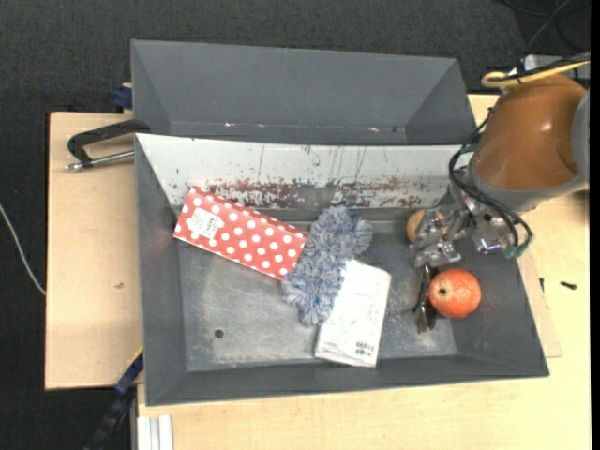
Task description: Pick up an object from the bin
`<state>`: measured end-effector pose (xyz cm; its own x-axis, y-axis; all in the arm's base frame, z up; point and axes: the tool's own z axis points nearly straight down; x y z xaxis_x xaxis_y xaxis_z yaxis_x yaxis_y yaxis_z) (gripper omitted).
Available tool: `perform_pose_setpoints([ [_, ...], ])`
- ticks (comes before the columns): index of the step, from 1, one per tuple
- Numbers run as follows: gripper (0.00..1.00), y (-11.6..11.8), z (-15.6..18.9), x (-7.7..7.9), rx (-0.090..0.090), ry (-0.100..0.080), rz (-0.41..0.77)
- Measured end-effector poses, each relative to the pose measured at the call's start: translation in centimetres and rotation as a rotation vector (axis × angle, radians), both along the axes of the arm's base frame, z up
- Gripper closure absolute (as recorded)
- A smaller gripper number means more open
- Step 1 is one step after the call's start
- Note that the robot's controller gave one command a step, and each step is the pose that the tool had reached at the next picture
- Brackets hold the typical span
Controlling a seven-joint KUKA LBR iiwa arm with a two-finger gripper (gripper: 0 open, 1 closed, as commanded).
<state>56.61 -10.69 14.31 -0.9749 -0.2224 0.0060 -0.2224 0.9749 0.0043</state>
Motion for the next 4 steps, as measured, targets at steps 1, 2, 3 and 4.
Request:
perform_pose_setpoints([
  [1,1.00,-0.6,5.6,-3.6,0.000,-0.004,0.006],
  [2,0.00,-2.0,-5.5,2.4,0.006,-0.035,0.170],
  [3,1.00,-3.3,-6.6,2.1,-0.004,-0.013,0.165],
  [4,1.00,-3.4,-6.6,2.1,-0.004,-0.013,0.164],
])
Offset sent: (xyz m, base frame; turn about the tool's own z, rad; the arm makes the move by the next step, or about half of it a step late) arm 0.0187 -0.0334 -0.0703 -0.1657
